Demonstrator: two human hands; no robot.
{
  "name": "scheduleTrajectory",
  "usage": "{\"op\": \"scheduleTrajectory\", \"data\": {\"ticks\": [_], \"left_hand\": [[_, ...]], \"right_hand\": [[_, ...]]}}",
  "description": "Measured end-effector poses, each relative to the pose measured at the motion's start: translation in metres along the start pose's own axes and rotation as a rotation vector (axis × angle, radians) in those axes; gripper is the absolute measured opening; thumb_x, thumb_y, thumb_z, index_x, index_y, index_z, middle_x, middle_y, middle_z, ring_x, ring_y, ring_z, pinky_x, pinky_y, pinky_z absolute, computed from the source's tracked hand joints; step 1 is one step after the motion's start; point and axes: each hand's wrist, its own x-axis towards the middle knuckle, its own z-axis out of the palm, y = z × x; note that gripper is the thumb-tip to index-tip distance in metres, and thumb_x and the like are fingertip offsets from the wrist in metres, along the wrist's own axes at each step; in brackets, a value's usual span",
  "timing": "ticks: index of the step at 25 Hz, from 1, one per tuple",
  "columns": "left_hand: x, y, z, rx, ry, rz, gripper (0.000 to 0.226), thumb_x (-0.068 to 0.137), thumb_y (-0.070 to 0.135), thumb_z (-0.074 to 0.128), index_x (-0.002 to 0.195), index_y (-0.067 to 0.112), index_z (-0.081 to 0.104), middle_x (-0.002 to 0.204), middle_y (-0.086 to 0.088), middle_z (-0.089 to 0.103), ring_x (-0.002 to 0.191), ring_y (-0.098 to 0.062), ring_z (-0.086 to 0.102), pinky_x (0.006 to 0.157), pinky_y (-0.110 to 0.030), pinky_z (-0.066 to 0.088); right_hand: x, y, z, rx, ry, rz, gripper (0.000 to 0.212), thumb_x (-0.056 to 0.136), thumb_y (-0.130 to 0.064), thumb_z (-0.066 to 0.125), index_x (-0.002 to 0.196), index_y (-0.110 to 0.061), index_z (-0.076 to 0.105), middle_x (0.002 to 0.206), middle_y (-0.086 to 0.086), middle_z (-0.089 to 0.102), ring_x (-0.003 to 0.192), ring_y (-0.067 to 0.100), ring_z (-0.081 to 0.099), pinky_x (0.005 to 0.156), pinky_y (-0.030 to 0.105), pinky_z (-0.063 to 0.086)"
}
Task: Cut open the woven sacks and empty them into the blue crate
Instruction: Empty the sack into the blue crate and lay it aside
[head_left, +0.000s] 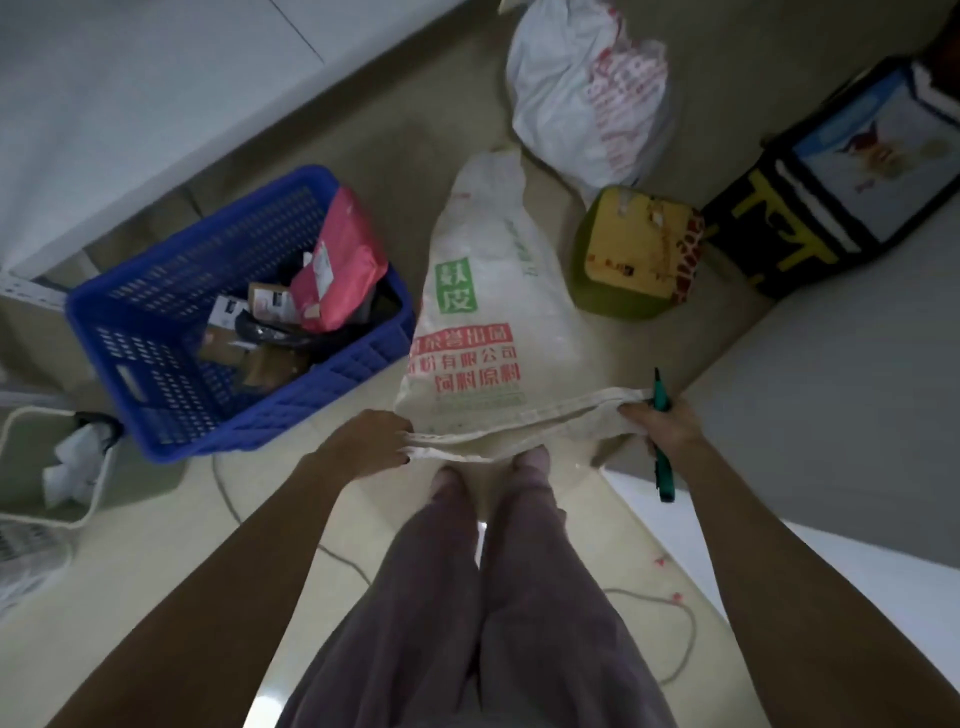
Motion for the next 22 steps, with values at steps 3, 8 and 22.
{"op": "scheduleTrajectory", "data": {"ticks": [3,8,22], "left_hand": [[-0.007,-0.008,0.035,-0.027,-0.107,-0.035,0.035,0.086,0.022,0.060,0.120,0.014,0.056,0.122,-0.008,0.057,0.113,-0.024,0.052,0.091,-0.029,0.041],[-0.006,-0.003,0.071,-0.231,-0.361,-0.055,0.050,0.083,0.023,0.068,0.130,0.018,0.052,0.131,-0.001,0.053,0.120,-0.017,0.049,0.096,-0.025,0.040],[0.076,0.058,0.050,-0.358,-0.171,-0.109,0.030,0.093,0.021,0.052,0.121,0.014,0.060,0.128,-0.006,0.057,0.119,-0.022,0.050,0.095,-0.027,0.040]], "right_hand": [[-0.010,0.040,0.014,-0.060,0.029,0.055,0.035,0.079,-0.017,0.075,0.106,-0.001,0.061,0.062,0.005,0.051,0.049,0.016,0.045,0.041,0.024,0.039],[-0.013,0.080,0.026,-0.179,0.090,0.083,0.035,0.083,-0.017,0.070,0.116,-0.010,0.061,0.089,0.004,0.063,0.052,0.013,0.058,0.050,0.022,0.043],[0.026,0.070,0.040,-0.321,0.125,0.006,0.023,0.094,-0.017,0.047,0.108,-0.002,0.059,0.092,0.015,0.064,0.085,0.032,0.065,0.075,0.037,0.054]]}}
